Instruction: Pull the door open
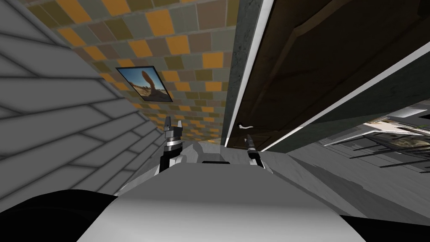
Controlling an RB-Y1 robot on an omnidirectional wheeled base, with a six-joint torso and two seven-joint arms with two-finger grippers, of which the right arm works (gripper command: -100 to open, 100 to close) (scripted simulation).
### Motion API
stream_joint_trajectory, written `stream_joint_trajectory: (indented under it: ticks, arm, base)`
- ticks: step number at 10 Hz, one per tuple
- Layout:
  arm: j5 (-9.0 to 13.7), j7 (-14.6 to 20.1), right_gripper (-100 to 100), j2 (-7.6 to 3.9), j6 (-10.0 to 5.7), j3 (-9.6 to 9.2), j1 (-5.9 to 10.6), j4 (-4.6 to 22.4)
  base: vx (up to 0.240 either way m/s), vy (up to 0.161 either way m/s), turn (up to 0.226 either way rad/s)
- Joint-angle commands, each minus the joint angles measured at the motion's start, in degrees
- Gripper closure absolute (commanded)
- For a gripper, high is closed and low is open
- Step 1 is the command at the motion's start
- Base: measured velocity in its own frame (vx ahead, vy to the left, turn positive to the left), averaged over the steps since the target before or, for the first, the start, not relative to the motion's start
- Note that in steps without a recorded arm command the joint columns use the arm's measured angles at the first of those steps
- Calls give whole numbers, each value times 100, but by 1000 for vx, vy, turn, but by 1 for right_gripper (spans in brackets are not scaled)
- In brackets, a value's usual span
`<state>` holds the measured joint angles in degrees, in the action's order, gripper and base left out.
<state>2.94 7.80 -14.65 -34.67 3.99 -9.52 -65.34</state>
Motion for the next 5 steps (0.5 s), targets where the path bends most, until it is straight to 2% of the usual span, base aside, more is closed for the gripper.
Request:
stream_joint_trajectory:
  ticks: [1,4,5]
  arm:
    - [0,1,-100,-36,-32,19,77,212]
    - [-2,3,-100,-82,-62,43,156,456]
    - [0,7,-100,-79,-43,38,134,389]
  base:
    - [102,-47,37]
    - [104,-58,38]
    - [47,-22,12]
